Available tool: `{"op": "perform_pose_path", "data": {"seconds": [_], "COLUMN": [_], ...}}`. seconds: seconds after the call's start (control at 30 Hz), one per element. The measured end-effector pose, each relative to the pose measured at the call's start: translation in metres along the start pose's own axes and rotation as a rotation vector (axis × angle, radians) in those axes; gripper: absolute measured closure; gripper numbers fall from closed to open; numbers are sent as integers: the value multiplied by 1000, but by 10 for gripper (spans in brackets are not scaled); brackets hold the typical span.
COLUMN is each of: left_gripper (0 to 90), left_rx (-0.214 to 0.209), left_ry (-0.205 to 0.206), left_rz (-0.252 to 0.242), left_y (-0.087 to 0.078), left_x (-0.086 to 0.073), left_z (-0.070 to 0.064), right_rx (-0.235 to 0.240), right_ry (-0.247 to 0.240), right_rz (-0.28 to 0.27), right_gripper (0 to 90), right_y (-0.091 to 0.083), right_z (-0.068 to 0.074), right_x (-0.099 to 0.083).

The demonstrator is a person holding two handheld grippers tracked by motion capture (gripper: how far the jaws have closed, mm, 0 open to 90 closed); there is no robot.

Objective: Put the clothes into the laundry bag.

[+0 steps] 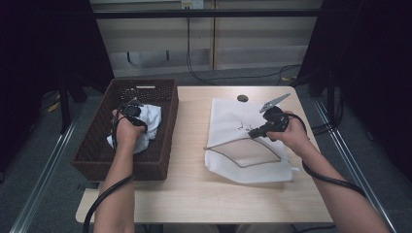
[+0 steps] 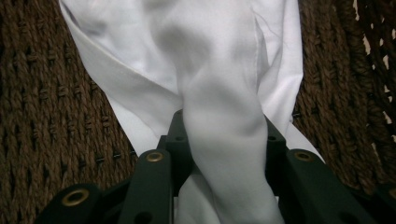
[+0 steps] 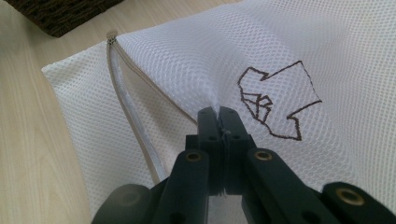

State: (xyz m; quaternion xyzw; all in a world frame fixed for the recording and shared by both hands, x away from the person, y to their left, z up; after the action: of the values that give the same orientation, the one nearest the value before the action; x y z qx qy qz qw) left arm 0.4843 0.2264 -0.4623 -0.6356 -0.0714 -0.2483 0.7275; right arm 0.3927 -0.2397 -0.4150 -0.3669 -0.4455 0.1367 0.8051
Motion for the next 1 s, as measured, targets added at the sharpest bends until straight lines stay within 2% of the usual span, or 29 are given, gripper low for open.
{"op": "perform_pose_path", "data": {"seconds": [0.23,0.4,0.53,0.67,0.77,0.93,1.0], "left_gripper": [678,682,682,682,682,683,683], "left_rx": [-17,-63,-87,-142,-143,-164,-163], "left_ry": [-38,-68,-83,-106,-106,-142,-136], "left_rz": [5,-3,-34,-44,-51,-55,-52], "left_y": [-13,-32,-48,-61,-70,-84,-88], "left_x": [2,7,11,15,17,21,21], "left_z": [4,12,18,22,25,31,35], "right_rx": [-6,-7,-9,-8,-8,-11,-10], "right_ry": [1,7,14,9,12,13,19], "right_rz": [-5,-5,-3,-6,-6,-9,-9], "right_gripper": [900,900,900,900,900,900,900], "right_y": [-2,-2,-1,-2,-2,-3,-2], "right_z": [-1,-2,-1,-2,-2,-2,-1], "right_x": [0,-1,-1,-1,-1,-1,-1]}}
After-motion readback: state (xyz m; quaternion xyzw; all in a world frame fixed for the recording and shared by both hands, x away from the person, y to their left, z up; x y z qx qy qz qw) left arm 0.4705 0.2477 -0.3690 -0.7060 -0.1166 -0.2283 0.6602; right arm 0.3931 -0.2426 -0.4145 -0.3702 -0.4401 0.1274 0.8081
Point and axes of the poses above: each handheld gripper's, and its own axes: y roughly forward along the jaws, x roughly out of its top, z roughly to its left, the point moved 1 cm from there along y, roughly forward along the jaws, and after that the axes turned 12 degrees about x, right-handed, at the moved point
